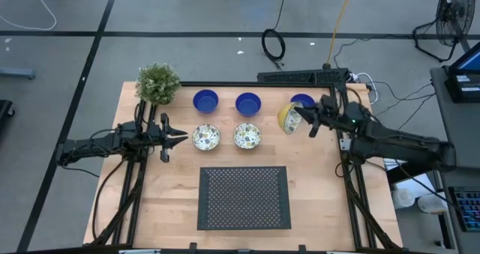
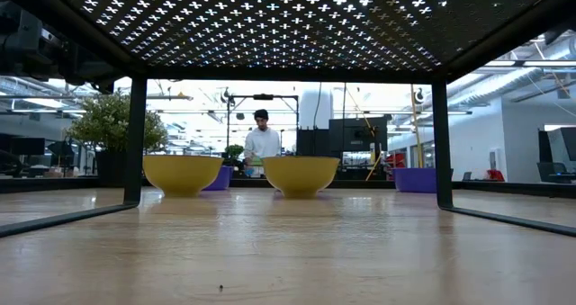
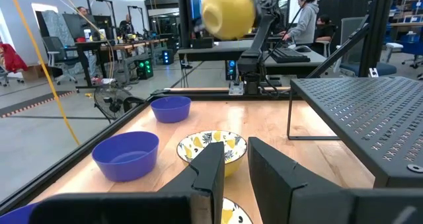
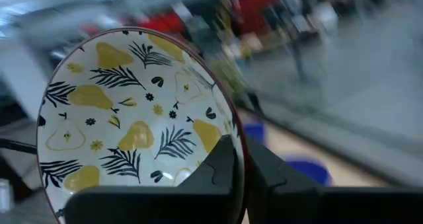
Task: Pick & Place Mini bowls
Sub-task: Put the right patterned yellow bowl on the shelf
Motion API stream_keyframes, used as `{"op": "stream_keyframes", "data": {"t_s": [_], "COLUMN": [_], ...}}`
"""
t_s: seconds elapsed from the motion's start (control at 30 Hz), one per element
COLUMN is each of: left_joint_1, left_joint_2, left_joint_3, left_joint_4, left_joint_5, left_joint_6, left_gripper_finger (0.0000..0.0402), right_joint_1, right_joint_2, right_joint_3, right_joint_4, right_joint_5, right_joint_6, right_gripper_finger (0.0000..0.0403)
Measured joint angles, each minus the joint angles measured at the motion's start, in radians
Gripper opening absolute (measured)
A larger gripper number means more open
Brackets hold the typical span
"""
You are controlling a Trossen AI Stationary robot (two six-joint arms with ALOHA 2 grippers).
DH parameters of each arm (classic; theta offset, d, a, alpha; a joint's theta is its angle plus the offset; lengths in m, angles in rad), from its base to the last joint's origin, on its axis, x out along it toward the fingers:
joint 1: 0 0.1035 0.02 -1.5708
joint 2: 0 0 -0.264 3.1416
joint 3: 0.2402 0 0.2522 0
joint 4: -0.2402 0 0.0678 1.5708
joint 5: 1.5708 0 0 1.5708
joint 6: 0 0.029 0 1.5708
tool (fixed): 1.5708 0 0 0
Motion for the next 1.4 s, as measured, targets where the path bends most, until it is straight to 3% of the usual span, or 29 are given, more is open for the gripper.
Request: {"op": "stream_keyframes", "data": {"t_s": [0.3, 0.43, 0.67, 0.83, 0.97, 1.2, 1.4], "left_joint_1": [0.0, 0.0, 0.0, -0.001, -0.001, -0.001, -0.001], "left_joint_2": [0.0, 0.0, 0.0, 0.0, 0.0, 0.0, 0.0], "left_joint_3": [0.0, 0.0, -0.001, -0.001, -0.001, -0.001, -0.001], "left_joint_4": [0.0, 0.0, 0.031, 0.127, 0.15, 0.148, 0.149], "left_joint_5": [0.0, 0.0, -0.001, 0.0, -0.001, -0.001, 0.0], "left_joint_6": [0.0, 0.0, 0.002, 0.015, 0.005, 0.028, 0.026], "left_gripper_finger": [0.0074, 0.0074, 0.0074, 0.0074, 0.0074, 0.0074, 0.0074], "right_joint_1": [0.138, 0.152, 0.151, 0.165, 0.239, 0.289, 0.281], "right_joint_2": [0.168, 0.266, 0.39, 0.448, 0.499, 0.606, 0.673], "right_joint_3": [-0.026, -0.026, -0.026, -0.009, 0.045, 0.141, 0.193], "right_joint_4": [0.286, 0.448, 0.732, 0.877, 0.869, 0.722, 0.704], "right_joint_5": [-0.032, -0.277, -0.691, -0.893, -1.066, -1.096, -1.127], "right_joint_6": [-0.234, -0.247, -0.019, 0.124, 0.11, -0.012, -0.052], "right_gripper_finger": [0.0001, 0.0001, 0.0, 0.0, 0.0, 0.0, 0.0]}}
